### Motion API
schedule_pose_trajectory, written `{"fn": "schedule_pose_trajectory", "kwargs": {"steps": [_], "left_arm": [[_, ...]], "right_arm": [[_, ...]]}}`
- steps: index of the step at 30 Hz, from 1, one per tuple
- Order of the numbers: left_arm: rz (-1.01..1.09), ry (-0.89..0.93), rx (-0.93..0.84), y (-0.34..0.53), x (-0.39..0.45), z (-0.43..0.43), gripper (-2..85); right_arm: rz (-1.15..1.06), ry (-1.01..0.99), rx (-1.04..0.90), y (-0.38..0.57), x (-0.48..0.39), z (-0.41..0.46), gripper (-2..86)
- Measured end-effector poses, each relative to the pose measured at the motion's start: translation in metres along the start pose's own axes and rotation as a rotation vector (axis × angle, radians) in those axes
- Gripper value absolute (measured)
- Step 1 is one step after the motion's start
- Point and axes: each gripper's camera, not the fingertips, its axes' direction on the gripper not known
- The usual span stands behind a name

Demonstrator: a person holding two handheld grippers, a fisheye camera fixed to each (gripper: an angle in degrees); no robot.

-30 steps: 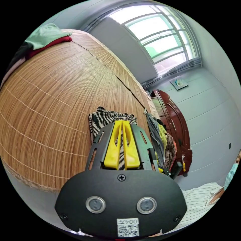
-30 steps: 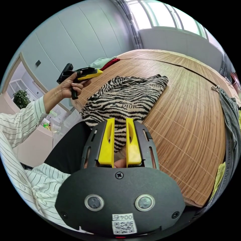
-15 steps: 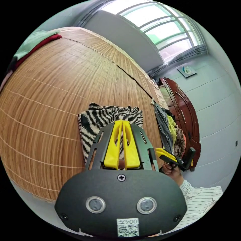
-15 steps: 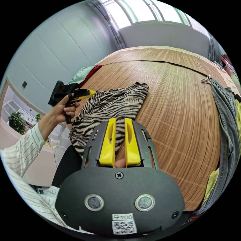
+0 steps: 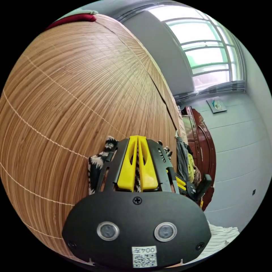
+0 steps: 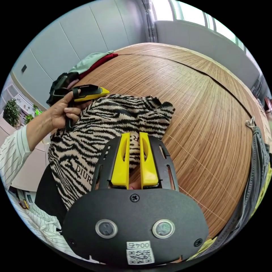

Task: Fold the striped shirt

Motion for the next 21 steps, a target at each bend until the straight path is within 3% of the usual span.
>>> {"fn": "schedule_pose_trajectory", "kwargs": {"steps": [3, 8, 12, 14, 17, 21], "left_arm": [[0.015, 0.005, -0.002, 0.0, -0.003, -0.002, 0.0], [0.023, 0.021, 0.01, 0.003, -0.009, -0.008, 0.0], [0.01, 0.055, 0.004, 0.003, -0.018, -0.014, 0.1], [-0.005, 0.077, 0.002, 0.003, -0.023, -0.016, 0.0], [-0.016, 0.096, 0.002, 0.004, -0.028, -0.021, 0.0], [-0.072, 0.142, -0.029, 0.001, -0.028, -0.03, 0.1]], "right_arm": [[0.028, -0.048, -0.012, -0.003, 0.012, -0.009, 5.3], [0.16, -0.155, 0.149, -0.029, 0.04, -0.036, 4.4], [0.248, -0.027, -0.063, -0.048, 0.068, 0.007, 2.7], [0.36, -0.192, -0.007, -0.041, 0.098, 0.004, 1.7], [0.425, -0.283, 0.096, -0.026, 0.114, -0.02, 3.8], [0.364, -0.375, 0.109, 0.006, 0.096, -0.049, 4.3]]}}
